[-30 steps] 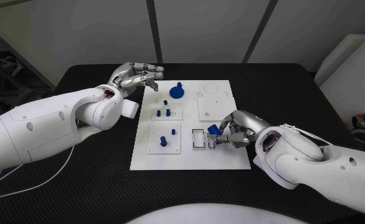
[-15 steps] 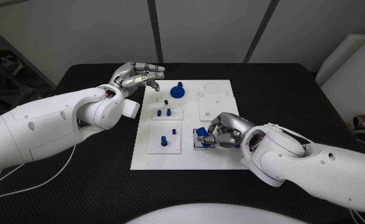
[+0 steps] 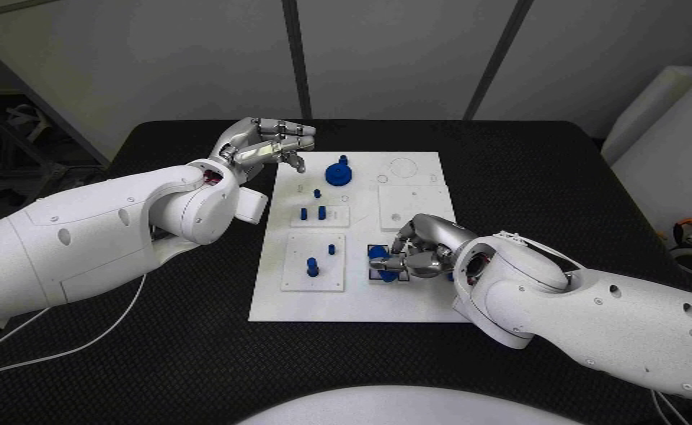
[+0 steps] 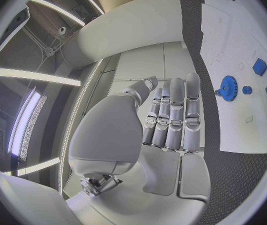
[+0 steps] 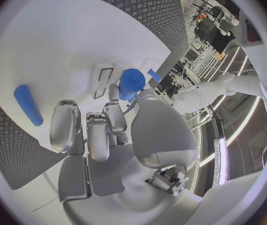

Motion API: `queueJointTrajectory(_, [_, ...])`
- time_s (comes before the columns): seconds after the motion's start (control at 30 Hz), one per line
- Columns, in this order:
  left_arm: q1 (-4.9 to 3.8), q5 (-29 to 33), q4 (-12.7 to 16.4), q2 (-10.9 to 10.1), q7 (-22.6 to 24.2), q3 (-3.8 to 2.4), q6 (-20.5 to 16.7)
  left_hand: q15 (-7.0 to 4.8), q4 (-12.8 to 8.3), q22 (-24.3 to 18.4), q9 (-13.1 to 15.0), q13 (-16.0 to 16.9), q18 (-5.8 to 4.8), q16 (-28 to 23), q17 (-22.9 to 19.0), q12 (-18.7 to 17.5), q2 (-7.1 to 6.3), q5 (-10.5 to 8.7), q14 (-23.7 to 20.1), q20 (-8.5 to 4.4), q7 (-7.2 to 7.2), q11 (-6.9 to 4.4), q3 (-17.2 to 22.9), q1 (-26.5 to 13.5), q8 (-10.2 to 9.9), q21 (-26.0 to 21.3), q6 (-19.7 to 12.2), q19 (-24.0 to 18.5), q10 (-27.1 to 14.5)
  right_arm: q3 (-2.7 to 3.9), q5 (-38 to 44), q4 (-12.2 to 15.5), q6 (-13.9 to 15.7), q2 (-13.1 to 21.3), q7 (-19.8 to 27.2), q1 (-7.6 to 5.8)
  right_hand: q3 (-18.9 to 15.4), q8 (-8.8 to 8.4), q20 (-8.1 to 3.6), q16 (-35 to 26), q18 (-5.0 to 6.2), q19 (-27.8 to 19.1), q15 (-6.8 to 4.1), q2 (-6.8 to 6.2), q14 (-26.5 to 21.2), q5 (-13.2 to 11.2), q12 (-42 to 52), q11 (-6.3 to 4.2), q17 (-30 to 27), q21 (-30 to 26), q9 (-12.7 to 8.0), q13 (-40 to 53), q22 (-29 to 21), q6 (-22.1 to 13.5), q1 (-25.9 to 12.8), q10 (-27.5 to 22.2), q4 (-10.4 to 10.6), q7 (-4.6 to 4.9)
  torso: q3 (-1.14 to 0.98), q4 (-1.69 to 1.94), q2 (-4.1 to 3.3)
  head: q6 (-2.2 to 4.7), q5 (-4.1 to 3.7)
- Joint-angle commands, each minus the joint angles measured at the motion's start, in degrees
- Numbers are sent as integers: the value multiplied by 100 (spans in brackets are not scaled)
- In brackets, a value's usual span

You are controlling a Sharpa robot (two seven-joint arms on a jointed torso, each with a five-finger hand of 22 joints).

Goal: Assemble the parts on the task board

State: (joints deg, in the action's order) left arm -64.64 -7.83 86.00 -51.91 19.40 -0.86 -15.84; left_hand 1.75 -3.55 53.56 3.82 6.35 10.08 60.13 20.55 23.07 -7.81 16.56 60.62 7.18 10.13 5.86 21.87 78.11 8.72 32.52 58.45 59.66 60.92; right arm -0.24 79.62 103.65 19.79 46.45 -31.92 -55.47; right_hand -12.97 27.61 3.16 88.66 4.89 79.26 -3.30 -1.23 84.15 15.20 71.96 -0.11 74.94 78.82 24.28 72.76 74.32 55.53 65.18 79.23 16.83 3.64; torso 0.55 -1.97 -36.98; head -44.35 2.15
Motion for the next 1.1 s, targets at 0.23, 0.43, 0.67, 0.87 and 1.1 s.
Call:
queueJointTrajectory(0.23, [-7, 5, 12, -6, 4, -3, 65, -7, 2, -8, 3, 7, 31, -14, -9, 27, 36, -8, -49, 12, -9, 2, -24, -5, -7, -37, -31, -31, -21, 3, 68, -7, -11, -11, 32, -10, 72, 29, -14, -17, -89, -60, -22, -214, 512, -980, -154, 11, 1166, -84, 77, -93, -61, -59, -575, -70, 11, 45, -2, -5, 2, 5, -2])
queueJointTrajectory(0.43, [-7, 5, 12, -9, 4, -3, 66, -7, 2, -8, 3, 7, 31, -14, -9, 27, 36, -8, -49, 12, -9, 2, -24, -5, -7, -37, -31, -31, -21, 2, 170, 75, 34, 37, 52, -9, 90, 29, -13, -20, -89, -60, -21, -225, 510, -992, -165, 12, 1159, -84, 81, -100, -60, -64, -594, -76, 10, 47, -7, -9, 5, 10, 0])
queueJointTrajectory(0.67, [-1, 5, 12, -14, 4, -3, 67, -7, 2, -8, 3, 7, 31, -14, -9, 27, 36, -8, -49, 12, -9, 2, -24, -5, -7, -37, -31, -31, -21, 0, 291, 222, 66, 159, 107, -8, 305, 55, -12, -20, -93, -45, -27, -167, 511, -674, -129, 6, 1162, -76, 129, -45, -41, -64, -388, -40, -18, 39, -8, -13, 5, 18, -10])
queueJointTrajectory(0.87, [10, 5, 15, -20, 1, -3, 68, -7, 2, -8, 3, 7, 31, -14, -9, 27, 36, -8, -49, 12, -9, 2, -24, -5, -7, -37, -31, -31, -21, -2, 394, 327, 79, 276, 190, -8, 445, 124, -36, -14, -96, -28, -53, 7, 516, -454, -62, -28, 1179, -68, 200, 41, -20, -24, 440, 19, -186, 3, -3, -11, 8, 17, -7])
queueJointTrajectory(1.1, [18, 5, 20, -26, -3, -3, 73, -7, 2, -8, 3, 7, 31, -14, -9, 27, 36, -8, -49, 12, -9, 2, -24, -5, -7, -37, -31, -31, -21, -2, 435, 398, 92, 369, 245, -7, 407, 145, -44, -7, -100, -17, -59, 35, 519, -346, -32, -34, 1194, -59, 224, 79, -3, -21, 600, 44, -178, -2, 0, -8, 4, 23, -4])
